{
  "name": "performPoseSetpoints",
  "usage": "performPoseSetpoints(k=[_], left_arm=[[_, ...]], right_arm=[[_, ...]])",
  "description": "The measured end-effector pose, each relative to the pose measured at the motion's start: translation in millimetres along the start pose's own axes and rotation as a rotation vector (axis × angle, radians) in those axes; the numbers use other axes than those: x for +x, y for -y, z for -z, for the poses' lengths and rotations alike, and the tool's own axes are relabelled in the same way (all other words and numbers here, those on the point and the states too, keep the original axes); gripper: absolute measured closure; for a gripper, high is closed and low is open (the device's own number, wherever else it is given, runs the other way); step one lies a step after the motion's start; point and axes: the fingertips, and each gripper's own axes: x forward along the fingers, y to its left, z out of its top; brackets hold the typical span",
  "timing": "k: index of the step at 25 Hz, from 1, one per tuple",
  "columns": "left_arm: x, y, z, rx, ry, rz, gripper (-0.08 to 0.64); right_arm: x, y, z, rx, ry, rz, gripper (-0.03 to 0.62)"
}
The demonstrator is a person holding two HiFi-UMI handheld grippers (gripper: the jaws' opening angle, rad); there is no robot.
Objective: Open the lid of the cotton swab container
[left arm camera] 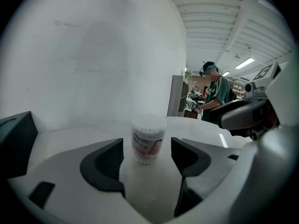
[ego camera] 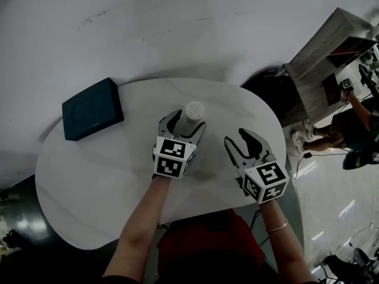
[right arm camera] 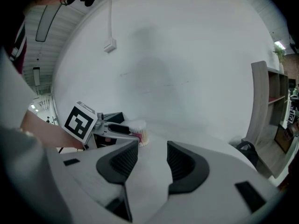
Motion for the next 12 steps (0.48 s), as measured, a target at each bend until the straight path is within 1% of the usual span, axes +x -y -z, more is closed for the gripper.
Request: performPoseSetpoints(k=[12], left_arm=[[15, -3, 3, 0.061, -0.039, -0.040, 0.267]], right_arm=[[8, 8, 8, 0.008, -0.029, -0.006, 0.407]])
